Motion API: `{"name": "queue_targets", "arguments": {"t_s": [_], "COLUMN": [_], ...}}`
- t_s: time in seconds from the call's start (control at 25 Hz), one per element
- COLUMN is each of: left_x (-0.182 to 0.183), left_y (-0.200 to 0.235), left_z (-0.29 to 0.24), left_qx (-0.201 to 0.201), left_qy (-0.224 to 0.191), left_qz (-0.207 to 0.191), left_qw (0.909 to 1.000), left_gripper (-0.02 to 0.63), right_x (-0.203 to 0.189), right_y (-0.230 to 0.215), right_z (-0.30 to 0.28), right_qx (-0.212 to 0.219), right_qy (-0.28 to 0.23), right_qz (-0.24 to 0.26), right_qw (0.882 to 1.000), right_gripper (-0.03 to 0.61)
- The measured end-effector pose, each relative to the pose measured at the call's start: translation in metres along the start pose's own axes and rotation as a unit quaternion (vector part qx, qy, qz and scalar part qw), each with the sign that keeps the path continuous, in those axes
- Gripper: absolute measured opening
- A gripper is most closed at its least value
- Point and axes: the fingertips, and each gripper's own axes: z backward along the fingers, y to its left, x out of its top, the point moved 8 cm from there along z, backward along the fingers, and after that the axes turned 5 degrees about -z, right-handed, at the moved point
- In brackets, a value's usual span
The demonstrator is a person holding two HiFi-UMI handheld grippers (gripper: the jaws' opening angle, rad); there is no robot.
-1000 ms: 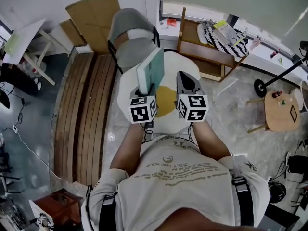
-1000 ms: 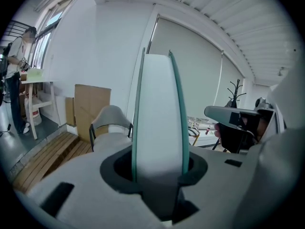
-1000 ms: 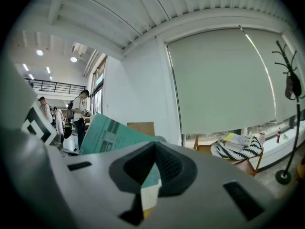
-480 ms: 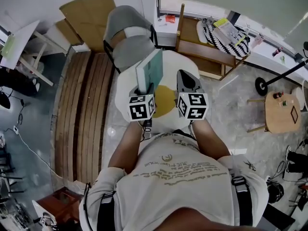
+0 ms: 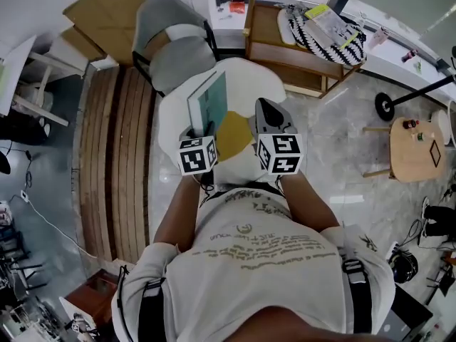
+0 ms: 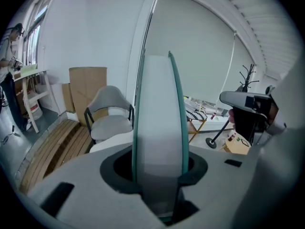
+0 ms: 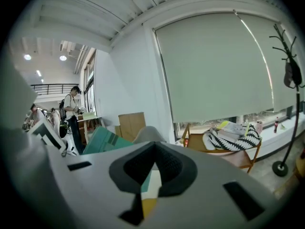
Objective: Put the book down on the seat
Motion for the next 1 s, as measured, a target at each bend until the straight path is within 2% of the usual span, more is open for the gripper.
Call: {"name": "queue_targets", "arguments": {"t_s": [0.36, 0.6, 1.0], "left_x": [-0.044, -0.083, -0.159], "left_y": [-0.017, -0.028, -0.039], "left_z": [-0.043, -0.07, -0.139], "left_qx": [-0.009, -0.013, -0.03], "left_qy": [0.086, 0.135, 0.199], "left_qz": [-0.001, 0.009, 0.013], "left_qw": [0.9963, 0.9907, 0.9794], "left_gripper": [0.16, 0.16, 0.16], "right_x": [-0.046, -0.11, -0.211], "right_y": [-0.039, -0.065, -0.114], "right_z": [-0.007, -0.014, -0.036], "right_qx": [-0.016, -0.021, -0.029], "right_qy": [0.069, 0.143, 0.222], "right_qz": [-0.022, -0.037, -0.034], "right_qw": [0.997, 0.989, 0.974], "right_gripper": [0.026, 0.026, 0.026]}}
